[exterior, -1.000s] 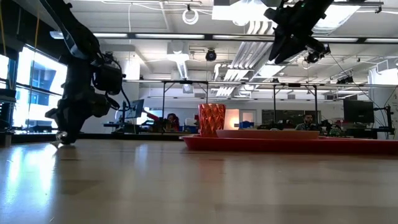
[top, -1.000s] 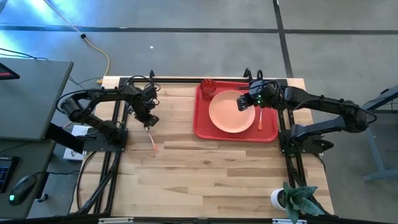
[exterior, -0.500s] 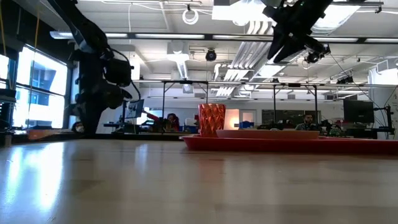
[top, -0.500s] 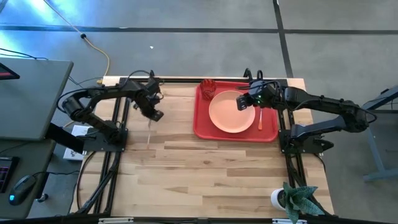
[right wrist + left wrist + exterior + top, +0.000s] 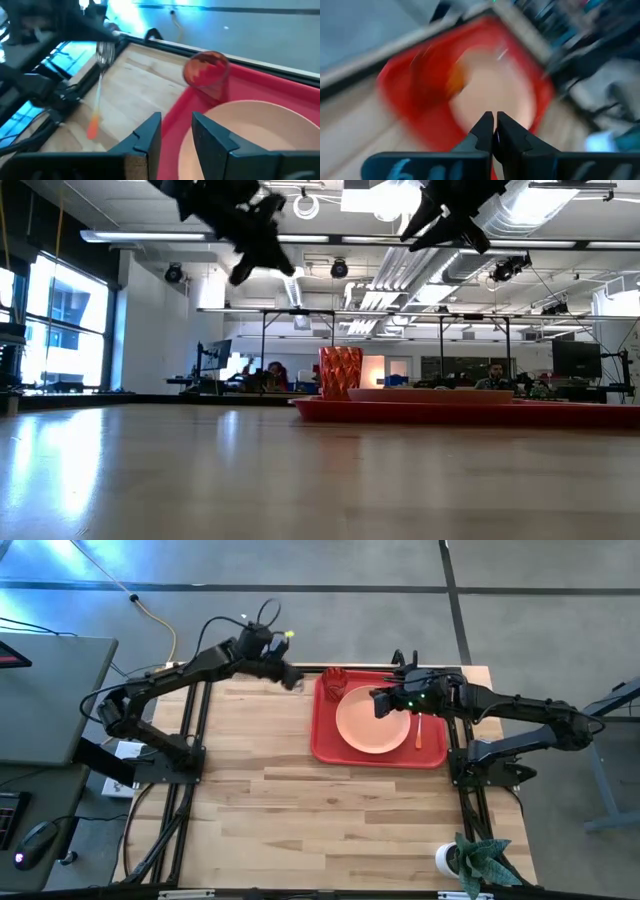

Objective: Pick and place plate/cup/fork/spoon on tray
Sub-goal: Put the spoon on the red tray to the right of the fork

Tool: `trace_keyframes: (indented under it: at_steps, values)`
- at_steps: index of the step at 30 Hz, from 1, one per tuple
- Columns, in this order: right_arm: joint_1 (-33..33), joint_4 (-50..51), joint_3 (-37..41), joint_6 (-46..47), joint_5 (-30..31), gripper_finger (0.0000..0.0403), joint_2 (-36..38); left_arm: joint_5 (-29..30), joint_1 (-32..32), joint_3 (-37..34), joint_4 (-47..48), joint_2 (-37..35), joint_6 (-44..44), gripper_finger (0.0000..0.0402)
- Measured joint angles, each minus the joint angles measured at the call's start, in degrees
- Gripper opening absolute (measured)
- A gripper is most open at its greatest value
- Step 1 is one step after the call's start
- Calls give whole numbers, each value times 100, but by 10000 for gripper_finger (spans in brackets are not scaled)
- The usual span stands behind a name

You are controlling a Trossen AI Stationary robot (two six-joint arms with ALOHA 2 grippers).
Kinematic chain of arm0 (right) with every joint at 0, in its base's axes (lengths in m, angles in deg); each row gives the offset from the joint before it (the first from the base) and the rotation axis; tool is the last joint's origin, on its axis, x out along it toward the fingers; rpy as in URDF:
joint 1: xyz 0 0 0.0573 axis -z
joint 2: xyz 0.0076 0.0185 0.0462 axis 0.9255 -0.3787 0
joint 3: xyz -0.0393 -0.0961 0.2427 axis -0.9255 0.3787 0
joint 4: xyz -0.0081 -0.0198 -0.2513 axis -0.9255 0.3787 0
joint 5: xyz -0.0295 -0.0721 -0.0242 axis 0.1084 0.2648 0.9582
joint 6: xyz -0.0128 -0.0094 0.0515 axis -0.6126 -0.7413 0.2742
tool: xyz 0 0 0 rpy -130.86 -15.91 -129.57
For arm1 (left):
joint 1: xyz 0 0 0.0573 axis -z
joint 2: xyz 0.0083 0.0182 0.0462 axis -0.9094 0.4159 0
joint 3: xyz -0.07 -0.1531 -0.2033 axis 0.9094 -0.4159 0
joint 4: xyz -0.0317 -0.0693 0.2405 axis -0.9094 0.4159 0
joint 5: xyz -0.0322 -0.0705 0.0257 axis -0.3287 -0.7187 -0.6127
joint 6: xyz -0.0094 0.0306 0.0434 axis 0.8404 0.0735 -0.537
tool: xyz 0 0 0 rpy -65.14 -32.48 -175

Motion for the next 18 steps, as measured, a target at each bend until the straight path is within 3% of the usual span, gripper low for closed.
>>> trace_keyframes:
  at_steps: [9, 14, 18]
  values:
    - [15, -873, 0, -823, -507, 108, -4, 746, 747, 401, -2488, 424, 423, 5]
    - [99, -1355, 0, -1051, -775, 108, -6, 749, 998, 846, -2635, 1030, 348, 5]
    - [173, -1180, 0, -1249, -731, 108, -90, 812, 1117, 1304, -2669, 1493, 415, 5]
